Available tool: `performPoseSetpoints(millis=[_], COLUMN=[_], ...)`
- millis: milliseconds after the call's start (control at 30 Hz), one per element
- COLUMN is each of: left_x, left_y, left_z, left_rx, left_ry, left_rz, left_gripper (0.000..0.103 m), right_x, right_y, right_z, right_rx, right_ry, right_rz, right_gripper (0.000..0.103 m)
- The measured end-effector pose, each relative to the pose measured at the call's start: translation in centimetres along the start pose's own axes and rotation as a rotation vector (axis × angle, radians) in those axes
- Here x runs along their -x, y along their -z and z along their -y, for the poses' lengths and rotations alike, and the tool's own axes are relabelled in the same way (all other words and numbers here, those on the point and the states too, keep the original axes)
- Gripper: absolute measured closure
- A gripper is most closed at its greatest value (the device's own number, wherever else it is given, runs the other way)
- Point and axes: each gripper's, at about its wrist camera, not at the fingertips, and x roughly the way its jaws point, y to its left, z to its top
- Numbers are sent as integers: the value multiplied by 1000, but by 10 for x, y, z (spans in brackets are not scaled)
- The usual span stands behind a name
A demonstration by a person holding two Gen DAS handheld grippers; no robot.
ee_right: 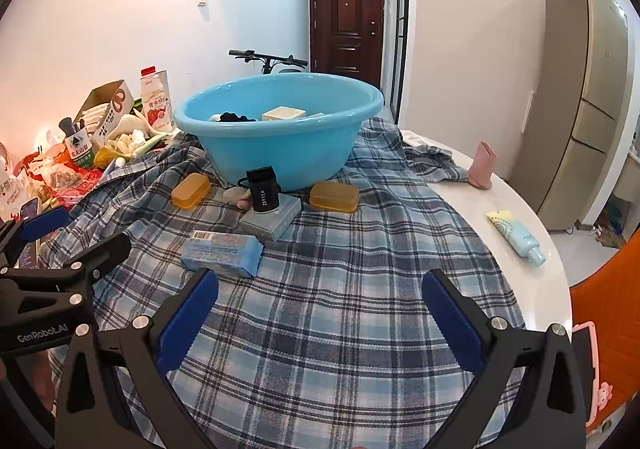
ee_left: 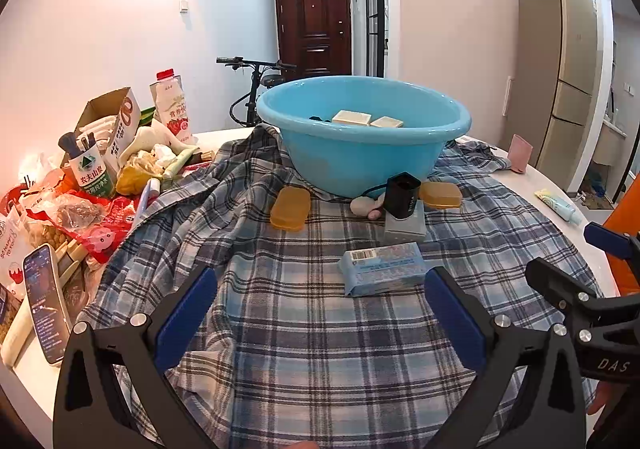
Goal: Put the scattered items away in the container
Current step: 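Move the left gripper toward the blue soap box on the shirt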
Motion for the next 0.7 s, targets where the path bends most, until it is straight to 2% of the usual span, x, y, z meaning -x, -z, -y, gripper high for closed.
performPoseSetpoints(millis=[700], left_x=[-24], left_y=[-4], left_z=[19], left_rx=[-32], left_ry=[-7], left_rz=[-51], left_gripper=[0], right_x=[-5], right_y=[8], right_z=[21], right_rx=[-18], right_ry=[-4], right_rz=[-6], right_gripper=[0])
